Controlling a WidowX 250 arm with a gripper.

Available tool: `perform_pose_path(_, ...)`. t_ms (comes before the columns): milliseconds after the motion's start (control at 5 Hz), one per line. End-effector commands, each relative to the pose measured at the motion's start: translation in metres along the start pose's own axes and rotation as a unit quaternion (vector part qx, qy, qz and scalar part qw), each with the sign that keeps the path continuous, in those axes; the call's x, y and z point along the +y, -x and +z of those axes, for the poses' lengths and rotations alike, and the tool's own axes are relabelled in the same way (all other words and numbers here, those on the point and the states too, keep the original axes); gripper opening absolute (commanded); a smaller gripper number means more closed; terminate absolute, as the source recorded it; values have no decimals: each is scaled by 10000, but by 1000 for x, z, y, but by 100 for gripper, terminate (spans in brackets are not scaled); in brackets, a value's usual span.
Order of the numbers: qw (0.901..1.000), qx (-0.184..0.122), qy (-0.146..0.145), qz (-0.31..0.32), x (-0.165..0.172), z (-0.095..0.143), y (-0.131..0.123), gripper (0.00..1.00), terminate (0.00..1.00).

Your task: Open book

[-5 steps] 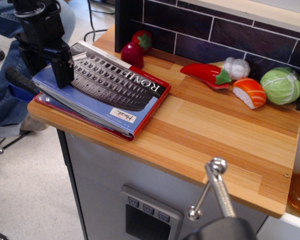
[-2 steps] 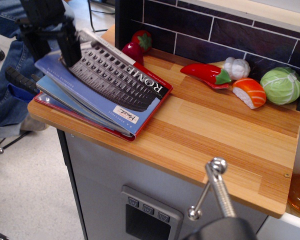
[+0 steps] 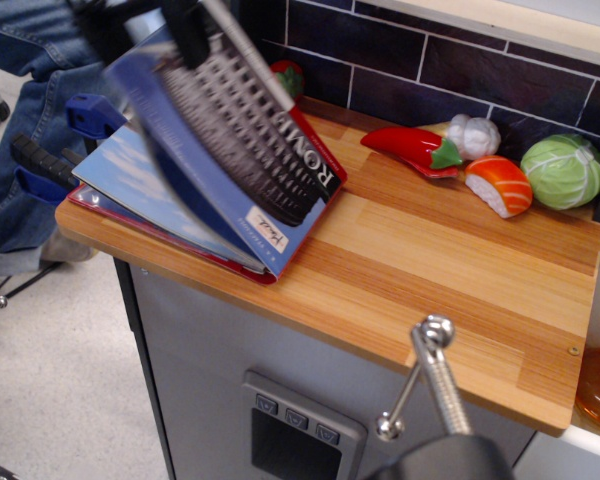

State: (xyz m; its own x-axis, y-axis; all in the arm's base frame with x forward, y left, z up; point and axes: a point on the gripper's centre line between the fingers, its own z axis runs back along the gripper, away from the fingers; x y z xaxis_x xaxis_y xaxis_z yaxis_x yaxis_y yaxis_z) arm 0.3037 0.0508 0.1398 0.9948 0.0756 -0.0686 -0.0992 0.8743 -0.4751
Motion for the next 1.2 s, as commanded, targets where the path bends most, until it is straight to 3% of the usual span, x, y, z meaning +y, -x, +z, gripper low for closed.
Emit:
perform_pose_path(0, 9987, 44, 492, -128, -76, 18, 17, 100, 0)
perform_pose_path(200, 9984, 262, 480, -116, -107, -3, 28, 100, 0)
perform_pose_path(400, 9995, 278, 56, -133, -129, -35, 42, 100, 0)
perform_pose_path(600, 9988, 418, -249, 36, -142, -53, 44, 100, 0)
perform_pose_path(800, 9984, 378, -391, 153, -142, -51, 44, 100, 0)
perform_pose_path(1000, 9977, 127, -540, 378, -123, -33, 43, 100, 100)
